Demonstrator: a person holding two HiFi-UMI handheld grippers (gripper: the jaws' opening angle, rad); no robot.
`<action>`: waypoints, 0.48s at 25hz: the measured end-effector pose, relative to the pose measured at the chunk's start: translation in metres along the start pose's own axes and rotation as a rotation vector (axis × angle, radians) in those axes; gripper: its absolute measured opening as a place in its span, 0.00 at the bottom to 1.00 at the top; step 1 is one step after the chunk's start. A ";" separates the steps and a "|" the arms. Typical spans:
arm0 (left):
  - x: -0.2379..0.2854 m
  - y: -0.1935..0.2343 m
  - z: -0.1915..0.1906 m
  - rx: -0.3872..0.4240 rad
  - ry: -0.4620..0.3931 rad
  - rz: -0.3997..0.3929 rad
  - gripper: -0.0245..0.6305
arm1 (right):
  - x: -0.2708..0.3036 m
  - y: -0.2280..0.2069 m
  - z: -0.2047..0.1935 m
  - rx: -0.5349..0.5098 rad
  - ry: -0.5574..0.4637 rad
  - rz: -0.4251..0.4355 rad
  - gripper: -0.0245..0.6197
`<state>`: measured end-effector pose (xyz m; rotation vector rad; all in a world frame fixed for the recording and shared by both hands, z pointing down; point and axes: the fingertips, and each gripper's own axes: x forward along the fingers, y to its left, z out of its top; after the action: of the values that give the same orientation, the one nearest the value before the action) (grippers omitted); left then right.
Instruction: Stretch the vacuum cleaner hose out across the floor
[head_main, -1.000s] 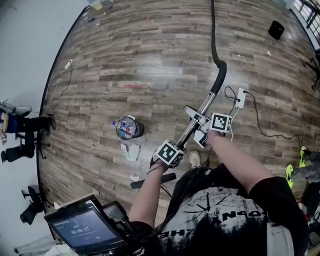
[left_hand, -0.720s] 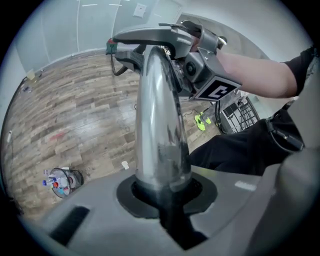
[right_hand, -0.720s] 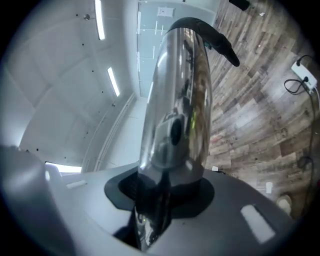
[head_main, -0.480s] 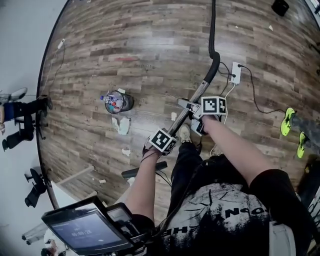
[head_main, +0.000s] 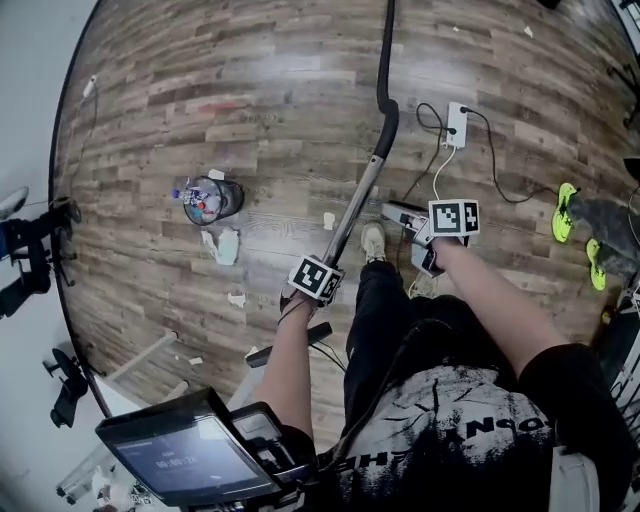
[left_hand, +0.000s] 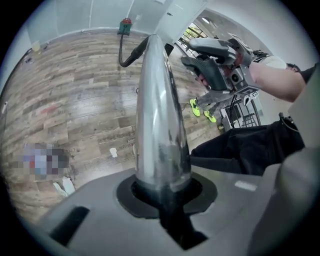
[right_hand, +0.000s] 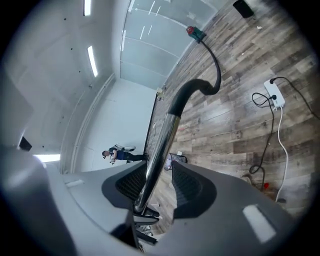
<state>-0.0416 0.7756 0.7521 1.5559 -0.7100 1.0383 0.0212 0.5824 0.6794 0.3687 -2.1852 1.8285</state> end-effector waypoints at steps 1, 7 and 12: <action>0.009 0.009 -0.001 -0.004 0.002 0.000 0.15 | -0.002 -0.011 0.005 -0.004 -0.008 -0.008 0.29; 0.068 0.062 -0.012 -0.061 -0.005 0.011 0.15 | -0.007 -0.078 0.035 -0.048 -0.057 -0.035 0.26; 0.142 0.105 -0.040 -0.092 0.001 0.039 0.15 | 0.017 -0.141 0.035 -0.198 -0.057 0.015 0.24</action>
<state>-0.0796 0.8005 0.9271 1.4677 -0.7796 1.0206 0.0549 0.5230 0.8089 0.3668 -2.3880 1.6078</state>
